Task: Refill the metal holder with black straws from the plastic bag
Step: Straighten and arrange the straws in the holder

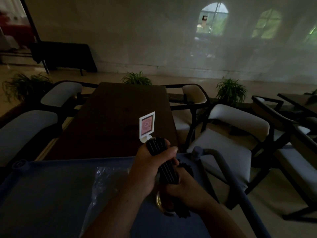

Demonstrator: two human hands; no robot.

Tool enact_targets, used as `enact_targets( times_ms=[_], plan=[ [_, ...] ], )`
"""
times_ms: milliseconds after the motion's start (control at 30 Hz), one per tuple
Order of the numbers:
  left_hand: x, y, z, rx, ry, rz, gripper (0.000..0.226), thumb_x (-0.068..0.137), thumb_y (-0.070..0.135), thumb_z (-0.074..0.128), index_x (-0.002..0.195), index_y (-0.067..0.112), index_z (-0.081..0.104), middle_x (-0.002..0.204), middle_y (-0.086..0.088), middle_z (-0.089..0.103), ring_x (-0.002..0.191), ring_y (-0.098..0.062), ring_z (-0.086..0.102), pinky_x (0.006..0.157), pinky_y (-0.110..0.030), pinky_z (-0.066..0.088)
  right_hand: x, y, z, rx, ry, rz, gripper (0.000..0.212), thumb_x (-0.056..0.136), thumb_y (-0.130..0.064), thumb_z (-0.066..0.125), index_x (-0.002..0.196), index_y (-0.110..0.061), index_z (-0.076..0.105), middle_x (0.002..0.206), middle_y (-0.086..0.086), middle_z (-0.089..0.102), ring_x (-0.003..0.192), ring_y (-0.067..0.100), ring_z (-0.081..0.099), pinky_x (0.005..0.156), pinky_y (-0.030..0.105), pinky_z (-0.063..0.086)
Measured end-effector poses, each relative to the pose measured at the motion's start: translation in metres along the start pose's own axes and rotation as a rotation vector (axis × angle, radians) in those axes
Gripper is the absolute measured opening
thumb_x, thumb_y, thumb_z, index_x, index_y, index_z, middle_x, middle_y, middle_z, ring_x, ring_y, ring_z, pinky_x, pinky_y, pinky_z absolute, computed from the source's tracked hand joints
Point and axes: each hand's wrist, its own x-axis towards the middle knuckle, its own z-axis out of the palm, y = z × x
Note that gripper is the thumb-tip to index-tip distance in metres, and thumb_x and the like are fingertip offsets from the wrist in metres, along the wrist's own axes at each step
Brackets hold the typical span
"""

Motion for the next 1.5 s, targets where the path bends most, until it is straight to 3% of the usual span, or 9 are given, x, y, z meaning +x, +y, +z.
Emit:
enact_targets(
  times_ms=[133,267,433,600,800,1033,1233,1367,1500],
  plan=[
    [0.008,0.0,0.009,0.065,0.123,0.023,0.025,0.069,0.034,0.08,0.08,0.018,0.063,0.069,-0.004,0.062,0.069,-0.02,0.063,0.074,-0.039,0.055,0.007,-0.001,-0.007,-0.323,0.151,-0.071,0.009,0.082,-0.006,0.066,0.09,-0.008,0.065,0.08,0.012,0.071,0.07,0.025,0.069,0.064,0.034,0.058],
    [0.018,-0.001,0.013,0.137,0.153,0.114,0.013,0.082,0.021,0.069,0.073,0.022,0.06,0.063,-0.001,0.058,0.067,-0.02,0.058,0.076,-0.042,0.051,0.016,0.001,-0.023,-0.395,0.145,-0.082,0.032,0.08,-0.028,0.073,0.109,-0.019,0.063,0.098,0.008,0.072,0.086,0.022,0.071,0.076,0.045,0.059],
    [0.026,0.009,0.001,0.217,0.268,0.296,0.005,0.087,0.009,0.062,0.091,0.01,0.061,0.065,-0.002,0.059,0.061,-0.014,0.058,0.063,-0.026,0.053,0.013,0.008,-0.063,-0.133,0.28,-0.097,0.038,0.085,-0.032,0.062,0.122,-0.025,0.058,0.121,-0.002,0.066,0.113,0.014,0.063,0.094,0.035,0.052],
    [0.036,0.007,-0.014,0.226,0.356,0.333,0.005,0.087,0.009,0.063,0.086,0.014,0.063,0.065,-0.004,0.06,0.065,-0.019,0.059,0.073,-0.039,0.052,0.006,0.04,-0.086,-0.027,0.598,-0.079,0.021,0.092,-0.019,0.061,0.113,-0.021,0.064,0.109,-0.002,0.071,0.109,0.014,0.065,0.089,0.025,0.053],
    [0.043,-0.019,-0.014,0.271,0.373,0.3,0.014,0.089,0.022,0.064,0.088,0.008,0.061,0.068,-0.004,0.063,0.068,-0.014,0.063,0.076,-0.032,0.05,-0.001,0.069,-0.066,0.005,0.556,0.021,0.034,0.092,-0.003,0.057,0.125,-0.009,0.054,0.12,0.008,0.062,0.102,-0.006,0.062,0.078,0.006,0.048],
    [0.041,-0.049,-0.007,0.446,0.232,0.23,0.011,0.089,0.032,0.063,0.08,0.026,0.059,0.072,-0.005,0.067,0.072,-0.02,0.067,0.073,-0.039,0.056,0.0,0.077,-0.051,-0.051,0.46,0.075,0.053,0.083,-0.02,0.07,0.128,-0.034,0.046,0.124,-0.014,0.055,0.105,-0.017,0.056,0.079,0.009,0.05],
    [0.042,-0.08,-0.006,0.573,0.205,0.146,0.011,0.087,0.031,0.067,0.082,0.024,0.061,0.076,0.001,0.067,0.07,-0.007,0.065,0.066,-0.025,0.053,0.008,0.088,-0.042,-0.263,0.545,0.028,0.059,0.084,-0.012,0.072,0.128,-0.038,0.042,0.127,-0.01,0.057,0.114,-0.01,0.053,0.094,0.012,0.045],
    [0.046,-0.1,-0.008,0.602,0.148,0.155,0.011,0.083,0.03,0.069,0.092,0.025,0.065,0.094,0.01,0.069,0.088,-0.002,0.065,0.078,-0.024,0.052,0.014,0.091,-0.039,-0.3,0.624,0.009,0.056,0.086,-0.012,0.068,0.137,-0.022,0.046,0.135,-0.002,0.056,0.126,0.006,0.05,0.108,0.034,0.041],
    [0.047,-0.111,-0.011,0.733,0.119,0.188,0.034,0.08,0.033,0.072,0.112,0.028,0.061,0.128,0.016,0.055,0.124,0.0,0.048,0.104,-0.023,0.04,0.02,0.086,-0.033,-0.327,0.609,-0.044,0.047,0.087,-0.026,0.054,0.133,-0.034,0.045,0.14,-0.007,0.05,0.131,0.002,0.045,0.111,0.025,0.035]
  ],
)
